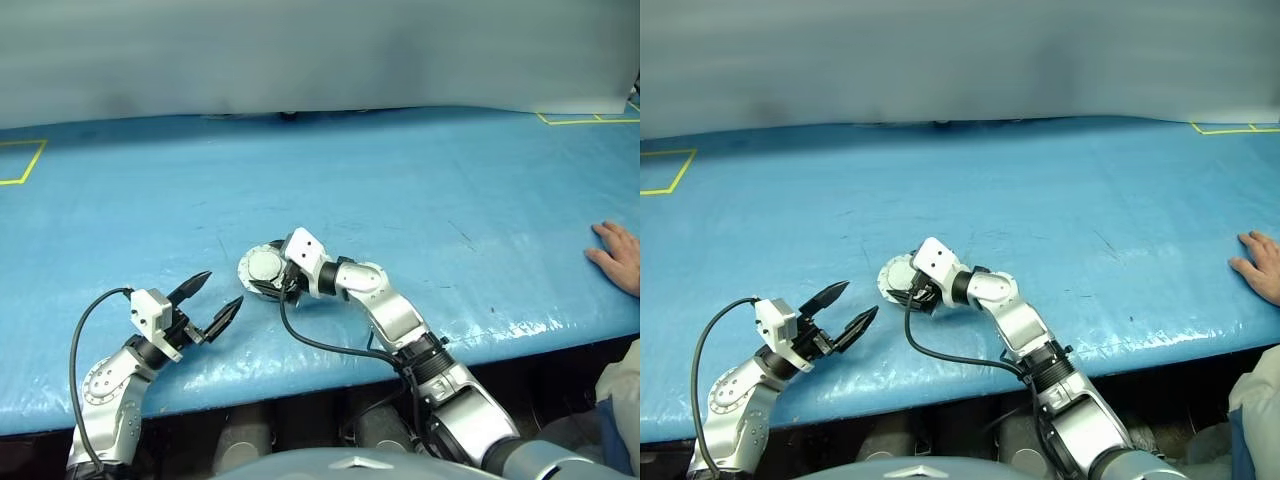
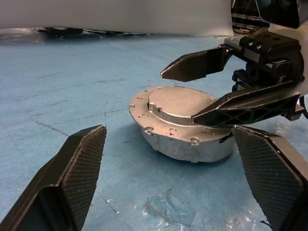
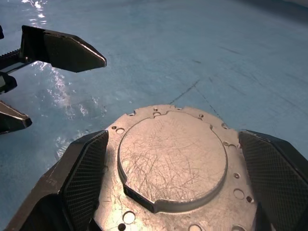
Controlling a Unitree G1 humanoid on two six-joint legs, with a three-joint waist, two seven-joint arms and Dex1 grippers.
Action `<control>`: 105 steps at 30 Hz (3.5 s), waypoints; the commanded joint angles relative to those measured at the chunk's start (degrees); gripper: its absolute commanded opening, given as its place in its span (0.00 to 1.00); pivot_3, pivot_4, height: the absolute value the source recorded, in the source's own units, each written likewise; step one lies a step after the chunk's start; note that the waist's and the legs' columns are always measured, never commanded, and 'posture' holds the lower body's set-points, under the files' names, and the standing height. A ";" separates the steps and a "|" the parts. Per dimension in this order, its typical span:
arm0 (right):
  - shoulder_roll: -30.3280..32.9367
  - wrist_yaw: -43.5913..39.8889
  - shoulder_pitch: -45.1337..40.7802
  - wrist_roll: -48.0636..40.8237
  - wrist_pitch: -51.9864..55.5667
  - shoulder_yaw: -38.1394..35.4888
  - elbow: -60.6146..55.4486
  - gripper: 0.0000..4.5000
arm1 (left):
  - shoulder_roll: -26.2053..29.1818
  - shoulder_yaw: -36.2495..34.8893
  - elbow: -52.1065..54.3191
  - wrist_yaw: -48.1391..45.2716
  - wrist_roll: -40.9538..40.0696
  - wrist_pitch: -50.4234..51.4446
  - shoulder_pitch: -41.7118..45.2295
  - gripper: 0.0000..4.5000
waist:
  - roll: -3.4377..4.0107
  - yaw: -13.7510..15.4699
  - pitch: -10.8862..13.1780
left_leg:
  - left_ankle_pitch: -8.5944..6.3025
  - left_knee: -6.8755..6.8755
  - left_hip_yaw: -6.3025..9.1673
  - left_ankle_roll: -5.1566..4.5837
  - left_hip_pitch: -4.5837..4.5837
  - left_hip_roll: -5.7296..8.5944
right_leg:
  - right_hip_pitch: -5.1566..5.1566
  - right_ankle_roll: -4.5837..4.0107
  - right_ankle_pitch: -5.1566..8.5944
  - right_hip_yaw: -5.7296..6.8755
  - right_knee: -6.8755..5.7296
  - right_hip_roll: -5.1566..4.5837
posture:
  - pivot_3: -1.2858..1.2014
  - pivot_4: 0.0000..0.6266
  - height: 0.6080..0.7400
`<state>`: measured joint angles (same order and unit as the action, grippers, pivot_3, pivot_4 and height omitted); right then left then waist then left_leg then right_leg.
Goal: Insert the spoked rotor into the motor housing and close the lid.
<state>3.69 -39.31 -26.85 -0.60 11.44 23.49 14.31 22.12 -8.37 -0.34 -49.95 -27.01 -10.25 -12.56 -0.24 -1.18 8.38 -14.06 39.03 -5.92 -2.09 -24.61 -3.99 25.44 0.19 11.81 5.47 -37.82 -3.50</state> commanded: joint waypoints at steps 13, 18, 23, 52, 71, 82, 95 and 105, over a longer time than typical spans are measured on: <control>-0.18 -2.29 0.33 -3.17 3.31 -2.27 -1.41 0.67 | -0.08 -0.06 1.89 0.91 0.60 -0.48 0.14 1.00 | 0.00 0.04 0.00 | 0.00 0.00 0.01 0.00 0.03 0.00 | -0.02 0.00 0.00 0.00 -0.01 0.00 | 0.52 0.24 1.00; 0.70 -3.35 0.71 -3.91 4.63 -2.08 -3.61 0.67 | -0.02 0.11 1.64 0.79 0.59 -0.56 0.31 1.00 | 0.00 0.04 0.00 | 0.00 -0.01 0.01 0.00 0.02 0.01 | -0.02 0.00 0.00 -0.01 0.00 -0.01 | 0.52 0.24 1.00; 1.14 -5.21 0.00 -5.87 6.70 -2.55 -6.39 0.67 | 0.04 0.26 1.41 0.60 0.58 -0.45 0.68 1.00 | 0.00 0.03 0.00 | 0.00 -0.01 0.01 0.00 0.01 0.00 | -0.01 0.02 -0.01 0.00 -0.01 0.00 | 0.52 0.24 1.00; 5.23 -6.09 -2.40 -0.24 6.11 0.55 -1.79 0.67 | -0.18 0.61 1.15 0.41 0.31 -0.34 0.33 1.00 | -0.02 -0.01 -0.01 | 0.00 0.01 0.00 0.00 0.08 0.00 | -0.03 -0.01 0.00 0.00 -0.01 0.00 | 0.52 0.24 1.00; 6.32 -4.43 -2.40 2.31 8.34 2.64 -0.97 0.67 | -1.38 0.65 1.48 3.85 0.53 2.26 3.82 1.00 | -0.03 0.18 -0.03 | 0.00 0.02 0.02 0.00 0.31 -0.01 | -0.03 -0.05 0.03 0.02 -0.01 -0.03 | 0.52 0.24 1.00; 6.51 -3.33 -1.10 1.94 8.92 2.26 -2.75 0.67 | -0.87 6.63 -2.78 1.88 4.77 6.79 11.01 0.41 | -0.04 0.17 -0.04 | 0.01 0.00 0.00 -0.01 0.29 0.03 | -0.26 -0.01 0.00 -0.01 -0.02 -0.01 | 0.52 0.24 1.00; 6.67 -1.85 -0.24 1.60 9.54 1.76 -3.95 0.67 | 0.04 7.89 -5.43 3.08 9.62 7.10 12.53 0.00 | -0.04 0.54 -0.04 | 0.01 0.01 0.03 -0.01 0.31 0.04 | -0.07 -0.03 0.02 0.00 0.01 -0.05 | 0.52 0.24 1.00; 6.04 -2.42 0.15 -0.03 10.06 1.24 -4.43 0.67 | -0.68 9.06 -5.12 2.77 10.40 7.06 11.64 0.00 | -0.02 0.58 -0.08 | 0.01 0.01 0.04 -0.01 0.37 0.05 | -0.11 -0.03 0.02 0.01 0.02 -0.09 | 0.52 0.24 1.00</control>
<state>9.35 -41.59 -27.83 -0.63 19.63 25.17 9.14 21.64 -0.60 -5.59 -47.29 -17.90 -3.36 -0.25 -0.26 -0.60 8.30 -14.06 39.03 -5.88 -2.10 -24.24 -3.94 25.33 0.16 11.83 5.47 -37.80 -3.59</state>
